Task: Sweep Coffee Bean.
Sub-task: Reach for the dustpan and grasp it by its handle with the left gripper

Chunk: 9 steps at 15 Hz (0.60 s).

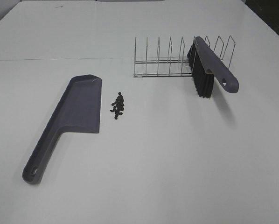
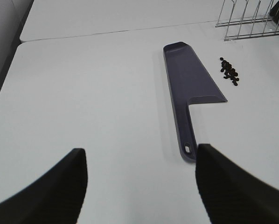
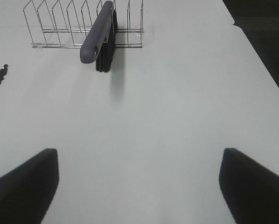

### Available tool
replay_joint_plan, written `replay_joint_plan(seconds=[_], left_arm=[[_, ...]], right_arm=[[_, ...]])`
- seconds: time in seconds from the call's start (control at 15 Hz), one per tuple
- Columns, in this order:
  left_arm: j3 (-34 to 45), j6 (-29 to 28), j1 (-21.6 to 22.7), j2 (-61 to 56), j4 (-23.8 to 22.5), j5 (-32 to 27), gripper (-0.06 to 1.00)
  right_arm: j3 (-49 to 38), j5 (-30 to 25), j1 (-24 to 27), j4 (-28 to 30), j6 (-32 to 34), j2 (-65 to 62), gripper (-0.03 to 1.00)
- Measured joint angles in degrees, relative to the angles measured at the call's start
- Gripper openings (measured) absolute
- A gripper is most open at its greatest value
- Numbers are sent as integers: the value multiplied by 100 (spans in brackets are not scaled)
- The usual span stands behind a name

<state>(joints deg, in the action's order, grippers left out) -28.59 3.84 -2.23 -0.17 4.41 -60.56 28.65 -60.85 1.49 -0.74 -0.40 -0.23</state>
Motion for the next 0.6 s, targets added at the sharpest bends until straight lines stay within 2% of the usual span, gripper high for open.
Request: replay_joint_plan(seconds=[0.6], left_arm=[[0, 0, 0, 0, 0, 0, 63]], right_arm=[[0, 0, 0, 0, 0, 0, 83]])
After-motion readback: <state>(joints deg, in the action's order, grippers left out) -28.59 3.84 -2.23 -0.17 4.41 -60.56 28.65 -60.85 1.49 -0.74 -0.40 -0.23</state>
